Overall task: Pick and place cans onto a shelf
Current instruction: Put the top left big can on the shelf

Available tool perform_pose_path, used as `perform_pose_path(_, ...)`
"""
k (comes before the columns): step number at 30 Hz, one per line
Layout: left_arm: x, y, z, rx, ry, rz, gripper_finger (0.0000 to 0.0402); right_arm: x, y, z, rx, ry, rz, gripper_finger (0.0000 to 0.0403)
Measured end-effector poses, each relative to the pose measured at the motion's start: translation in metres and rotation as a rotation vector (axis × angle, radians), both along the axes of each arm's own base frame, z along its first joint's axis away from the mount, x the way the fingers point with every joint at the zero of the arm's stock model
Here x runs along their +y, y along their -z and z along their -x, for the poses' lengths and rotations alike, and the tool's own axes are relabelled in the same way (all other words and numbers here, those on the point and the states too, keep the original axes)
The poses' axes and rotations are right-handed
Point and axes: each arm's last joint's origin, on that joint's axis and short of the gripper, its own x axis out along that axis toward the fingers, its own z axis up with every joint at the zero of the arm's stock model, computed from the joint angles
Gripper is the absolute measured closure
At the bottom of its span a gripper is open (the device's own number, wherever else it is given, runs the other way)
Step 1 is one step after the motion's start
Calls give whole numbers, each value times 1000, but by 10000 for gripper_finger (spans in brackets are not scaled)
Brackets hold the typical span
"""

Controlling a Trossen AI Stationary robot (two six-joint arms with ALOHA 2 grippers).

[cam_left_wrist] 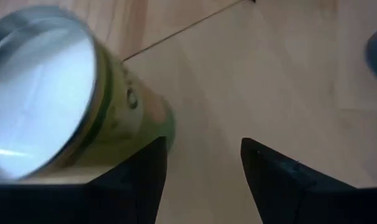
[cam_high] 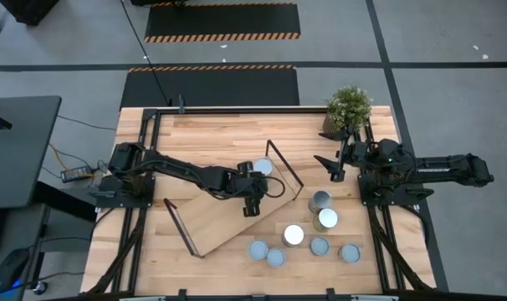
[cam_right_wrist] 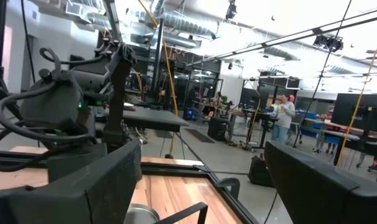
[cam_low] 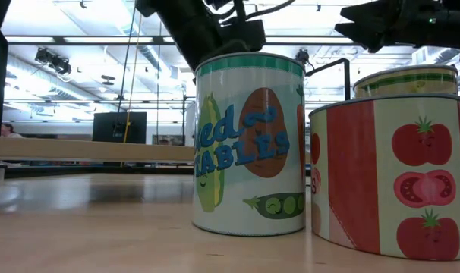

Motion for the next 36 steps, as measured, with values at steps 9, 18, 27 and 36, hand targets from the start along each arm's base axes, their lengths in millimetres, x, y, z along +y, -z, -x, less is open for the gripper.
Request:
perform_pose_path(9,6,0,1,15,-10,-74,191,0,0,0,1,3,4,54)
perform_pose_path(18,-6,-9,-6,-85,62,-11,191,0,0,0,-3,3,4,54)
perform_pose_path(27,-12,1,-22,-212,13,-44,191,0,-1,-1,-6,5,4,54)
perform_pose_path(36,-8,10,-22,-169,-11,-72,191,0,0,-2,-7,2,5,54)
